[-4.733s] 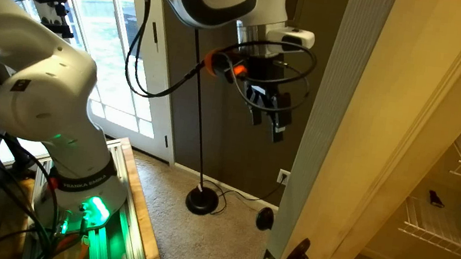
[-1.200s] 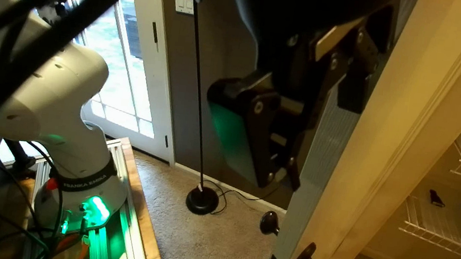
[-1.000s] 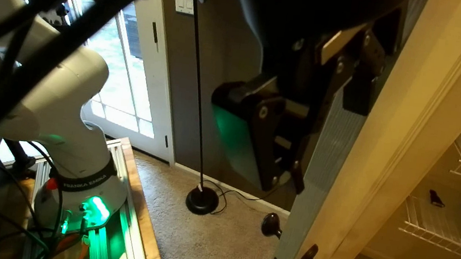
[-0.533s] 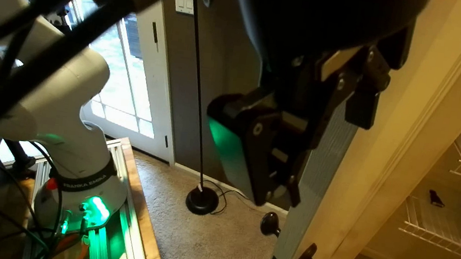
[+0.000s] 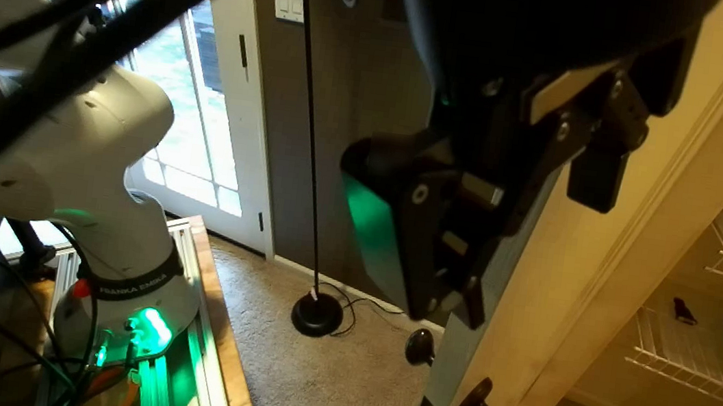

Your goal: Open the door

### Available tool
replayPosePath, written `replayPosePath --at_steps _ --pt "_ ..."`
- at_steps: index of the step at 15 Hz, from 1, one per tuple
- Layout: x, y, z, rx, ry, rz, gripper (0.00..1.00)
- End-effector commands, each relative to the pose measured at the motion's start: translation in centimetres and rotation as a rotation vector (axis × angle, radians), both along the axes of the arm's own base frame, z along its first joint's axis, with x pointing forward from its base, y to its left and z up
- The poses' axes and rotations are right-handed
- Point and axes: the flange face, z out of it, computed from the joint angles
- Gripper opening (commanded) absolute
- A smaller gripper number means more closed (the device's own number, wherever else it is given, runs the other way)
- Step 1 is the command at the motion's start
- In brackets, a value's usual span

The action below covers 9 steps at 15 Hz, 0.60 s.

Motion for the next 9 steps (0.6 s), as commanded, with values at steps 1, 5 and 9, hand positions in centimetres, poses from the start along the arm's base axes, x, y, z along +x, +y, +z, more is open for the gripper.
replayPosePath --at_steps 1,5,9 --pt "1.6 0.1 0.6 0.004 -0.025 -0.002 1.00" --pt "3.0 1.6 0.4 0.000 -0.007 0.087 1.00" --pt "3.8 3.5 0.1 -0.015 0.028 0.205 1.00"
